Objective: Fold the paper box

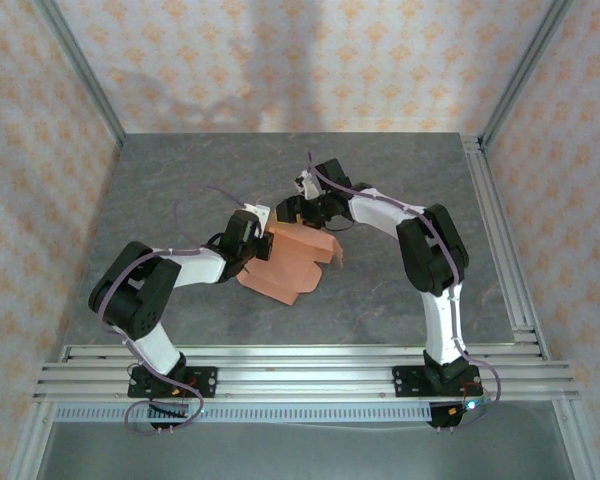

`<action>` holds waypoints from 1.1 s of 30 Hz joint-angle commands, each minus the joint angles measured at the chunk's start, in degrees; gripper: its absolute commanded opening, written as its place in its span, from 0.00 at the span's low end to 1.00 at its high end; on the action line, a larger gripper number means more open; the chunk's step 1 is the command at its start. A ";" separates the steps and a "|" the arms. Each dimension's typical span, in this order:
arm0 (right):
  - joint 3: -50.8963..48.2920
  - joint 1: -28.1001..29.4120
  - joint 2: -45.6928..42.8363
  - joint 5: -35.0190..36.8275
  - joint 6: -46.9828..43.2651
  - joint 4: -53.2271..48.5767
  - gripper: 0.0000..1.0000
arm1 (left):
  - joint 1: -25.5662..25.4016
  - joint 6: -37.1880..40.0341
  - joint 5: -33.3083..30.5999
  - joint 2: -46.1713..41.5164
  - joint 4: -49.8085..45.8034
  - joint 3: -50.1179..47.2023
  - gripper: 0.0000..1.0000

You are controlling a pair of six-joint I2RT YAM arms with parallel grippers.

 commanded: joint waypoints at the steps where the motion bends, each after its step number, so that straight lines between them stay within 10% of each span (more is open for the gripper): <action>1: -1.36 -0.27 1.52 0.77 1.88 2.44 0.64 | -0.45 -0.19 -1.06 -0.95 5.07 -1.62 0.31; 20: -2.52 -1.10 0.62 -6.80 2.88 -1.48 0.58 | 0.07 -0.71 -1.20 2.60 17.87 -4.98 0.25; 33: -4.46 -0.99 -3.43 -4.19 5.52 0.50 0.60 | 0.09 -0.92 -0.67 2.51 19.04 -5.29 0.00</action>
